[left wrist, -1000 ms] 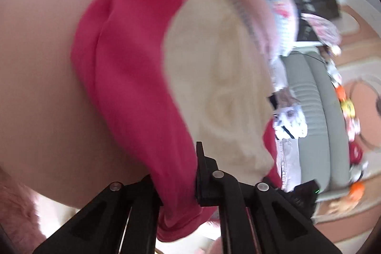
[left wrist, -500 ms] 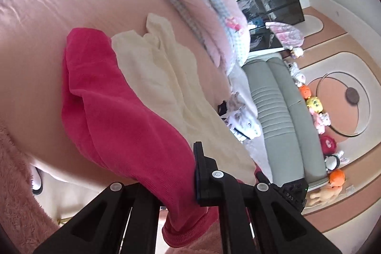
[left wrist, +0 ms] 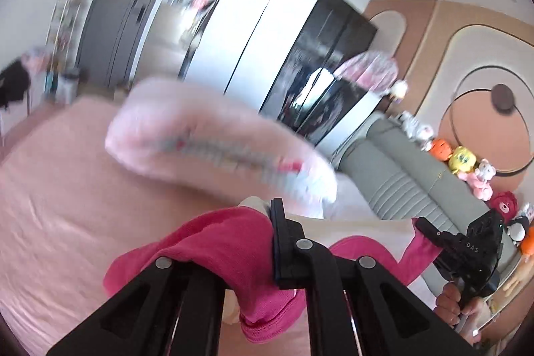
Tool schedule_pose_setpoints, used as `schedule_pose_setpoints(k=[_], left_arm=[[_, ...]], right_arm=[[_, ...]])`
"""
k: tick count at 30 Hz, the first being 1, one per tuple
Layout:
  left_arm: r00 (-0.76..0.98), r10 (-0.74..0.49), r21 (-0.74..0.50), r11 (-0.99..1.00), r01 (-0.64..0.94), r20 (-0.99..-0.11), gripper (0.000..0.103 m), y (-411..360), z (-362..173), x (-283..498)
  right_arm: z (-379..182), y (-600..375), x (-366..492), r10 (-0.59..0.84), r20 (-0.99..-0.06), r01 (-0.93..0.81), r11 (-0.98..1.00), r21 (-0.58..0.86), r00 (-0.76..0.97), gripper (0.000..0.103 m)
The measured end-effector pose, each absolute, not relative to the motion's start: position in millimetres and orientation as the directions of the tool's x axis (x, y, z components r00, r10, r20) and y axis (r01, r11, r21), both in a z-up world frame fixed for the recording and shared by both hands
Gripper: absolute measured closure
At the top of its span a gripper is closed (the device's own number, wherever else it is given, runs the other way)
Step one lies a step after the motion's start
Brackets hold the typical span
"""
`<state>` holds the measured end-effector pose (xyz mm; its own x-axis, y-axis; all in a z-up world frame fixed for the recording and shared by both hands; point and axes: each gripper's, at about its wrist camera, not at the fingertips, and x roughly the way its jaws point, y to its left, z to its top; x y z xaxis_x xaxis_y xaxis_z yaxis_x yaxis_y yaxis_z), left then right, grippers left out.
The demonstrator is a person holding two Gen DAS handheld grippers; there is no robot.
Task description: Fold clothes
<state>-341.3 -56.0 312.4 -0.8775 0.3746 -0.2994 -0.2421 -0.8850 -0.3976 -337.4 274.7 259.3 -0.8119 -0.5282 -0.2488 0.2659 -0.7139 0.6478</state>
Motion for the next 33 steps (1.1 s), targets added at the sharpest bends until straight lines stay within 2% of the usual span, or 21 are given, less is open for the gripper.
schedule_pose_setpoints(k=[2,4,6,8,11,16,18,21,25,28,33], left_arm=[[-0.893,0.392,-0.348,-0.887,-0.303,-0.221,0.098,-57,363,-316],[-0.9,0.394,-0.31,-0.893,-0.327,-0.186,0.098,-57,386,-291],[-0.899,0.398,-0.294,-0.895,-0.336,-0.184,0.098,-54,387,-270],[-0.891,0.393,-0.322,-0.894,-0.312,-0.226,0.098,-56,350,-258],[-0.865,0.395,-0.392,-0.882,-0.263,-0.309,0.098,-60,276,-246],[-0.722,0.459,-0.578,-0.81,-0.1,-0.518,0.098,-63,62,-227],[-0.638,0.451,-0.591,-0.807,0.008,-0.624,0.098,-59,-22,-222],[-0.484,0.437,-0.571,-0.803,0.17,-0.758,0.098,-57,-133,-216],[-0.397,0.424,-0.538,-0.808,0.239,-0.814,0.098,-54,-202,-204],[-0.435,0.449,-0.589,-0.762,0.271,-0.78,0.096,-58,-218,-194],[-0.477,0.528,-0.695,-0.651,0.304,-0.703,0.092,-67,-231,-174]], right_arm=[[315,280,-317,-0.549,-0.154,0.343,-0.692,0.635,-0.822,0.102],[370,285,-296,-0.567,-0.059,0.418,-0.67,0.613,-0.822,0.102],[393,285,-270,-0.569,-0.022,0.451,-0.675,0.584,-0.822,0.102],[383,281,-245,-0.56,-0.041,0.442,-0.694,0.568,-0.828,0.102],[301,280,-223,-0.544,-0.153,0.355,-0.709,0.609,-0.825,0.102],[127,280,-197,-0.502,-0.388,0.154,-0.741,0.653,-0.773,0.102],[41,278,-194,-0.467,-0.514,0.037,-0.765,0.643,-0.719,0.102],[-67,277,-193,-0.452,-0.643,-0.094,-0.77,0.632,-0.619,0.102],[-163,272,-185,-0.453,-0.754,-0.216,-0.771,0.599,-0.475,0.102],[-184,268,-184,-0.424,-0.788,-0.213,-0.805,0.554,-0.446,0.098],[-185,276,-174,-0.468,-0.757,-0.259,-0.744,0.616,-0.456,0.096]])
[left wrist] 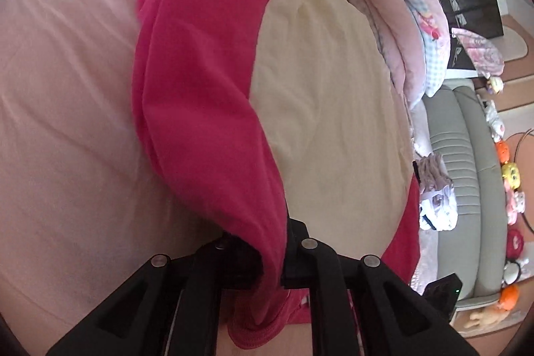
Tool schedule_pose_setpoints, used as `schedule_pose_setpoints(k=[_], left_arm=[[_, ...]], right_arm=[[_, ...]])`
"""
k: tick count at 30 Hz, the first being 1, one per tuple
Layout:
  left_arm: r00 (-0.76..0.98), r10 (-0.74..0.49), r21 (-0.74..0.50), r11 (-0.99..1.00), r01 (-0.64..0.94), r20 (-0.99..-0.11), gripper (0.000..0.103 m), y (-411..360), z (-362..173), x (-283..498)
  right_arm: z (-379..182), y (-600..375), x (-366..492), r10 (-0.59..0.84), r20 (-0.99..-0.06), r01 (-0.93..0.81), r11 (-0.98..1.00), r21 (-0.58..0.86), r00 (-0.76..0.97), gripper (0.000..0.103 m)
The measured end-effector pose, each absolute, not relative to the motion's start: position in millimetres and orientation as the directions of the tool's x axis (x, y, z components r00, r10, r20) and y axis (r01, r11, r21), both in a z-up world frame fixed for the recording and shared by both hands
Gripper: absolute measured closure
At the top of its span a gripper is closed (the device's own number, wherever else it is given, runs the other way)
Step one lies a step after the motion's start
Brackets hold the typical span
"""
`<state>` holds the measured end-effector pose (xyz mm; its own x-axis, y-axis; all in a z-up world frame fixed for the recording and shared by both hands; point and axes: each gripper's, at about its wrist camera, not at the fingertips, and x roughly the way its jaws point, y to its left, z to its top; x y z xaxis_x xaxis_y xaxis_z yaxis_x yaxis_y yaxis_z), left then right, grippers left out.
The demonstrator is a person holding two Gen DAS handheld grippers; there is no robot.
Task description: Fold clothes
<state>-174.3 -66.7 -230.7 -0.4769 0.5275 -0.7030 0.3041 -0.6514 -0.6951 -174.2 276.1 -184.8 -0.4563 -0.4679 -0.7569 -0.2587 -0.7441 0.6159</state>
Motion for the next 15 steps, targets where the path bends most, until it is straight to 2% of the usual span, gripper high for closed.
schedule_pose_setpoints(k=[5,8,13,15], left_arm=[[-0.482,0.541,-0.707,-0.646,0.287,-0.689,0.091,-63,-232,-168],[-0.476,0.506,-0.672,-0.682,0.29,-0.719,0.092,-58,-220,-177],[-0.471,0.533,-0.684,-0.687,0.244,-0.703,0.092,-63,-218,-174],[-0.479,0.506,-0.662,-0.709,0.244,-0.718,0.097,-61,-215,-173]], right_arm=[[-192,273,-149,-0.519,-0.716,-0.284,-0.679,0.677,-0.467,0.08],[-192,259,-152,-0.512,-0.724,-0.268,-0.698,0.664,-0.462,0.076],[-190,236,-155,-0.5,-0.743,-0.227,-0.74,0.633,-0.445,0.076],[-191,236,-156,-0.49,-0.744,-0.221,-0.747,0.627,-0.455,0.081]])
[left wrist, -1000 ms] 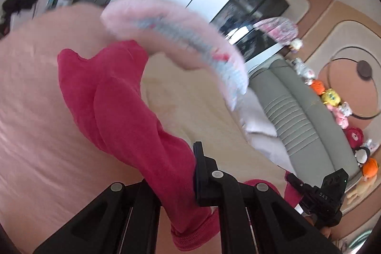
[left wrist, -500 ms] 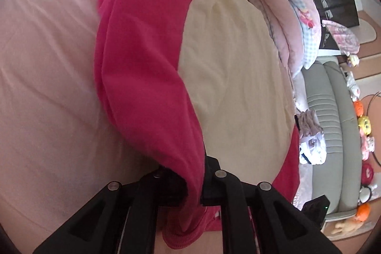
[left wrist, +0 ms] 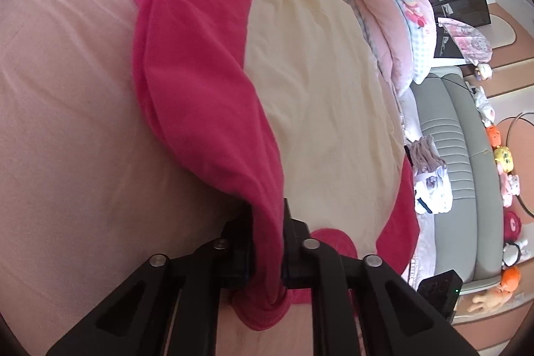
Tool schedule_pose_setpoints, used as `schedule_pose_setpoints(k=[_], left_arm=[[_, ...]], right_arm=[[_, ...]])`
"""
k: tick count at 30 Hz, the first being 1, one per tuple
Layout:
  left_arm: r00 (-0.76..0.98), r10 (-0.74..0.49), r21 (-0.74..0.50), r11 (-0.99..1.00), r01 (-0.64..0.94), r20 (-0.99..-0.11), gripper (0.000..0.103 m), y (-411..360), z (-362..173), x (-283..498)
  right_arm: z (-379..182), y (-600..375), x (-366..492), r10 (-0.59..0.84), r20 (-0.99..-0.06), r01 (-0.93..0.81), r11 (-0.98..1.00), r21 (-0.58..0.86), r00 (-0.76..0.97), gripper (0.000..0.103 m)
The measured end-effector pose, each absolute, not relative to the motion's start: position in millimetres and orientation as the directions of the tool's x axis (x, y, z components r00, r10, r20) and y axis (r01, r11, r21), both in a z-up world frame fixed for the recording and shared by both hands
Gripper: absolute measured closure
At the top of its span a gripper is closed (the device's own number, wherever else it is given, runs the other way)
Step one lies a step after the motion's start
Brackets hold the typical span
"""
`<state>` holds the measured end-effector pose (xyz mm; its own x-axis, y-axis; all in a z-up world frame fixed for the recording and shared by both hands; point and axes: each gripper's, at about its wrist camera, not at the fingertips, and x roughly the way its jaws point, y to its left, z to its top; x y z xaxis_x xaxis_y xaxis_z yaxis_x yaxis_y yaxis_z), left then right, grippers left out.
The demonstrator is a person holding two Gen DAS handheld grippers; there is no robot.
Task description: Fold clothes
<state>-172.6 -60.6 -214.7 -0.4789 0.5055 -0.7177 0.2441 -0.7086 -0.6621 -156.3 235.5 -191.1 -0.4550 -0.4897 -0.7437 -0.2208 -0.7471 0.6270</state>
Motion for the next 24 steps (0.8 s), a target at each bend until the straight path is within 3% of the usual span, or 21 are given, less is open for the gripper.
schedule_pose_setpoints(k=[1,2,10,14,17,19,24], left_arm=[[-0.485,0.482,-0.642,-0.726,0.246,-0.73,0.097,-56,-209,-173],[-0.491,0.458,-0.622,-0.742,0.248,-0.742,0.097,-51,-204,-174],[-0.536,0.438,-0.587,-0.797,0.14,-0.722,0.098,-23,-150,-142],[-0.515,0.444,-0.583,-0.8,0.14,-0.733,0.098,-17,-162,-122],[-0.441,0.442,-0.561,-0.807,0.184,-0.781,0.098,-6,-193,-121],[-0.461,0.454,-0.586,-0.786,0.196,-0.763,0.098,-7,-198,-116],[-0.443,0.458,-0.575,-0.799,0.174,-0.77,0.094,-9,-193,-115]], right_arm=[[-189,239,-159,-0.503,-0.732,-0.221,-0.733,0.643,-0.46,0.095],[-184,242,-160,-0.511,-0.721,-0.219,-0.723,0.655,-0.467,0.097],[-124,263,-133,-0.484,-0.691,-0.131,-0.761,0.635,-0.537,0.098],[-143,275,-117,-0.506,-0.698,-0.167,-0.737,0.655,-0.506,0.098],[-182,277,-106,-0.474,-0.768,-0.219,-0.771,0.598,-0.43,0.097],[-200,281,-98,-0.484,-0.765,-0.242,-0.754,0.611,-0.425,0.1],[-189,280,-98,-0.459,-0.79,-0.183,-0.806,0.563,-0.406,0.098]])
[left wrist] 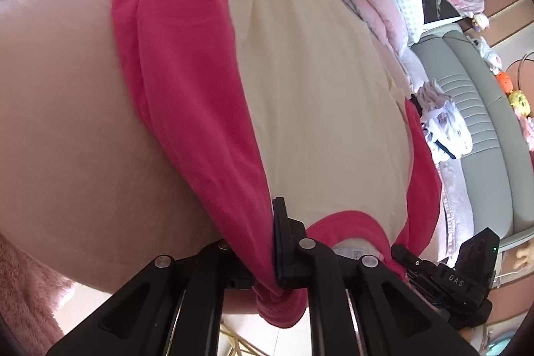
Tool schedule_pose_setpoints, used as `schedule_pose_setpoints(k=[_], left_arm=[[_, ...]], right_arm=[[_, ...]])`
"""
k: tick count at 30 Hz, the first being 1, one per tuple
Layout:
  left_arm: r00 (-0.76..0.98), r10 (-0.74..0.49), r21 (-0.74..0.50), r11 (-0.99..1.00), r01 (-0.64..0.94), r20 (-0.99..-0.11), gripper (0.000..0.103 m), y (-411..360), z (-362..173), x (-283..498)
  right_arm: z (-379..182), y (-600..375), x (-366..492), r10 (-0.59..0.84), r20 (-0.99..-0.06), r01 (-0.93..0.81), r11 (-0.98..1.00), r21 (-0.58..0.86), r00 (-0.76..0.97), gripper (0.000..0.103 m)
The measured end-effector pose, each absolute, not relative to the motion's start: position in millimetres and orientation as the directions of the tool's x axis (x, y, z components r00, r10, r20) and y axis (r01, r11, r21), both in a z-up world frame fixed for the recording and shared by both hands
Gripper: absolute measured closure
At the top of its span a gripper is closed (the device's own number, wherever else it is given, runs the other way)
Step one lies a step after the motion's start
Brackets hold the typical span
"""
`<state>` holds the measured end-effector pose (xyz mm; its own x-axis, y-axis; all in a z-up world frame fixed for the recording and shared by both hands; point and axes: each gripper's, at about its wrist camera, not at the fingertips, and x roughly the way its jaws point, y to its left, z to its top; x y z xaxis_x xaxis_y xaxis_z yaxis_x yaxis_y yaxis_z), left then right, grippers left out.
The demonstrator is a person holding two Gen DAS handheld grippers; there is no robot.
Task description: Fold clothes
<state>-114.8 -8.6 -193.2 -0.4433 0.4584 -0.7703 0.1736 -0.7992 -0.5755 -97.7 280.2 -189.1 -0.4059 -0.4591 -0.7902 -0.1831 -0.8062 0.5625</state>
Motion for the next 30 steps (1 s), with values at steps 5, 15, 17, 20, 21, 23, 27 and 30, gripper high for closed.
schedule_pose_setpoints(k=[5,15,17,20,21,23,27,30], left_arm=[[-0.392,0.501,-0.606,-0.765,0.217,-0.772,0.094,-34,-174,-105],[-0.385,0.372,-0.344,-0.928,-0.144,-0.845,0.094,59,-157,-154],[-0.322,0.334,-0.31,-0.943,-0.124,-0.886,0.094,66,-178,-162],[-0.319,0.33,-0.322,-0.943,-0.081,-0.888,0.094,51,-186,-148],[-0.324,0.345,-0.343,-0.937,-0.066,-0.881,0.094,44,-186,-142],[-0.305,0.339,-0.342,-0.939,-0.045,-0.89,0.094,38,-185,-127],[-0.305,0.316,-0.311,-0.948,-0.065,-0.898,0.094,43,-170,-115],[-0.366,0.312,-0.286,-0.95,-0.126,-0.877,0.094,51,-159,-123]], right_arm=[[-178,293,-86,-0.495,-0.796,-0.149,-0.809,0.568,-0.347,0.088],[-115,222,-122,-0.331,-0.807,0.186,-0.943,0.274,-0.488,0.075],[-140,205,-125,-0.271,-0.858,0.235,-0.955,0.182,-0.436,0.075],[-179,222,-103,-0.22,-0.913,0.23,-0.962,0.145,-0.344,0.075],[-183,229,-95,-0.233,-0.912,0.225,-0.961,0.162,-0.337,0.075],[-182,242,-79,-0.265,-0.918,0.213,-0.955,0.207,-0.296,0.075],[-178,265,-51,-0.331,-0.916,0.191,-0.937,0.292,-0.227,0.074],[-149,262,-50,-0.38,-0.876,0.239,-0.918,0.317,-0.297,0.074]])
